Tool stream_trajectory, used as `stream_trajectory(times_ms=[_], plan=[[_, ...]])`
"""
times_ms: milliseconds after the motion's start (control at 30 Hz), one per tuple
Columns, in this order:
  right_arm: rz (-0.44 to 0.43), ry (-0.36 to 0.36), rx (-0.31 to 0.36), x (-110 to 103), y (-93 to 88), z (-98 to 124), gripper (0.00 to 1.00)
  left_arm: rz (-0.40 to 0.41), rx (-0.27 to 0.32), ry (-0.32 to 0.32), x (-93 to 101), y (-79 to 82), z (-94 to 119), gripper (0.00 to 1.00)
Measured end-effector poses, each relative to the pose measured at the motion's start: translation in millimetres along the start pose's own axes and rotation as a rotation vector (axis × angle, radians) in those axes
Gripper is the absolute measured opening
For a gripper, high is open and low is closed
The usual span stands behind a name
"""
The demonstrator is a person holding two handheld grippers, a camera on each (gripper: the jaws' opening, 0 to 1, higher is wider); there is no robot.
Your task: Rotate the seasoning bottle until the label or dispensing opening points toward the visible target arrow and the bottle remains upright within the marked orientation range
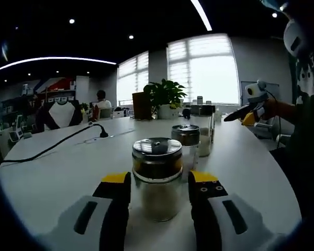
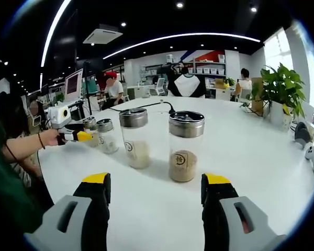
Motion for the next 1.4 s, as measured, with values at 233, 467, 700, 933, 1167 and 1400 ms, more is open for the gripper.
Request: stream_trajectory(times_ms=[233, 467, 700, 933, 1167, 1400], plan=[[-0.002, 0.001, 0.016, 0, 0.4, 1, 0.72, -0.023, -0.024, 0.145, 6.3, -0.2, 8, 0.59], [-0.014, -0.002, 0.024, 0, 0.0, 0, 0.72, -0.081, -0.074, 0.296, 16.2, 1.1, 18, 0.55], [-0.019, 0.009, 0.026, -2, -1.6, -2, 0.72, 0.032, 0.005, 0.442, 23.5, 3.7, 20, 0.63], [-0.009, 0.017, 0.036, -5, -1.3, -2, 0.74, 0.069, 0.011, 0.499, 23.8, 3.5, 15, 0.66], [-0.024, 0.000, 0.037, -2, -5.1, -1, 0.77, 0.102, 0.021, 0.605, 20.0, 3.9, 16, 0.65], [-0.034, -0.005, 0.017, 0, -10.3, 0, 0.76, 0.106, 0.039, 0.638, 23.5, 5.7, 11, 0.65]])
Point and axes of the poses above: the point that each gripper's makers call its tool centre point, and the gripper's own axes: z roughly backward along the fingers, x roughly to its right, y roughly out of its top, the point moved 7 cm from there along z, roughly backward along the fingers, and after that the axes turned 3 degrees about z, right-handed, at the moved point
